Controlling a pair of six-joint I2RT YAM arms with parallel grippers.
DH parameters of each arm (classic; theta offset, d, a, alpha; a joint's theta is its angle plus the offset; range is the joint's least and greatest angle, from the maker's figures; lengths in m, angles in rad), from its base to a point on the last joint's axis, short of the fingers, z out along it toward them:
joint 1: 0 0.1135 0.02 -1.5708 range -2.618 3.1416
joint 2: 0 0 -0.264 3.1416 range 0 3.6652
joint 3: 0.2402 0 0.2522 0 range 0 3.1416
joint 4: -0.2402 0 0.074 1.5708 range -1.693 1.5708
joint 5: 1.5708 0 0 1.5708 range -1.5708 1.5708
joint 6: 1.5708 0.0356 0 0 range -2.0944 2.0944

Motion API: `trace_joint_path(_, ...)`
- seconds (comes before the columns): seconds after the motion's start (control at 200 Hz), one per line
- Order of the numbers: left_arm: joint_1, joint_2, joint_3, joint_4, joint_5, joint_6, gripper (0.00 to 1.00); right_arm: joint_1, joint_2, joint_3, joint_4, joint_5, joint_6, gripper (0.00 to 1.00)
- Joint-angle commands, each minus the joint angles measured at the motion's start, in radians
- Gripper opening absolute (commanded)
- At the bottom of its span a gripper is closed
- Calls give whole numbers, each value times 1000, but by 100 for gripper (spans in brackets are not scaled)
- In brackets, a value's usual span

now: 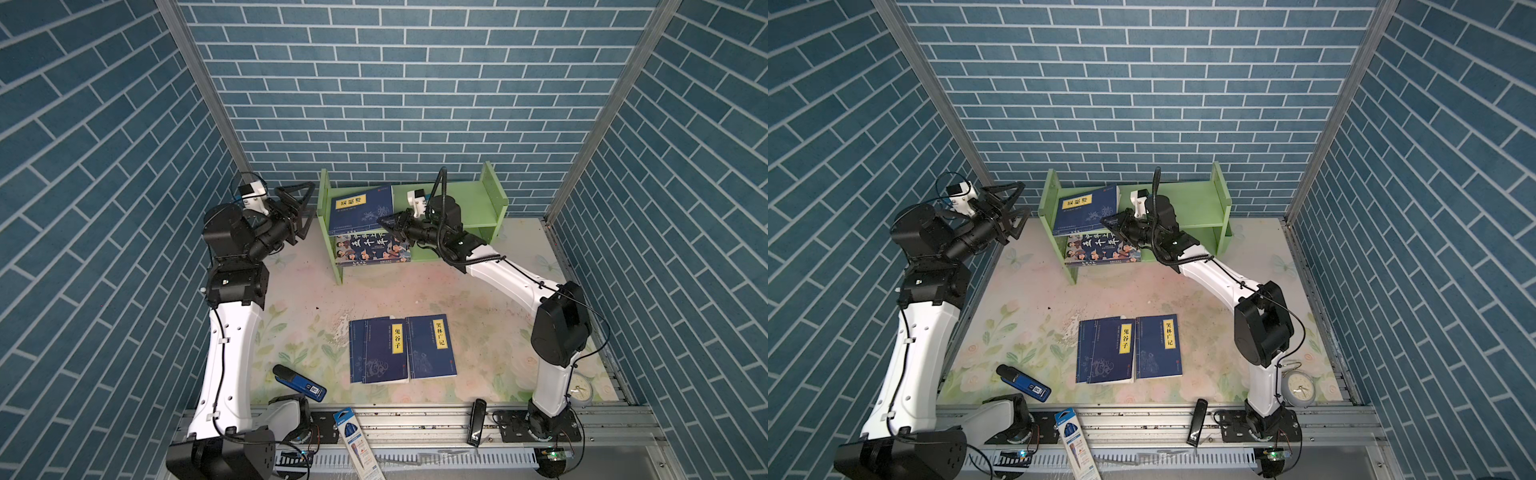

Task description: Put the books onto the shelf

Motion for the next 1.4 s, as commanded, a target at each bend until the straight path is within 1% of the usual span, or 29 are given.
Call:
trace_joint_path(0.0,7,-1,-8,16,8,-4,81,-8,29,67,-35,-34,-30,6)
trace_joint_path(0.155,6,-1,-10,14,7,-13,82,-9,38,91,-71,-32,-33,21)
trace_joint_path(0.355,7,-2,-14,14,10,-18,82,-9,32,105,-132,-8,-35,46)
trace_joint_path(0.415,6,-2,-17,12,8,-18,82,-11,27,105,-155,5,-33,58)
trace_joint_path(0.48,7,-2,-19,6,7,-22,82,-11,21,106,-174,11,-37,64)
trace_joint_path(0.535,7,-3,-21,-2,5,-22,82,-11,14,108,-198,18,-37,75)
trace_joint_path(0.565,7,-5,-20,-4,4,-22,82,-11,9,107,-206,21,-35,78)
trace_joint_path(0.675,7,-7,-26,-8,2,-23,83,-11,-6,109,-256,32,-33,79)
trace_joint_path(0.81,7,-8,-31,-18,-1,-24,83,-14,-35,121,-370,74,-50,81)
trace_joint_path(0.985,7,-12,-44,-23,-7,-26,83,-15,-53,192,-588,152,-134,86)
trace_joint_path(1.075,7,-14,-50,-20,-8,-25,83,-17,-60,217,-655,190,-163,87)
trace_joint_path(1.27,7,-23,-64,-28,-1,-3,84,-27,-86,227,-727,263,-197,88)
trace_joint_path(1.395,8,-41,-96,-78,18,39,85,-29,-116,233,-746,293,-215,87)
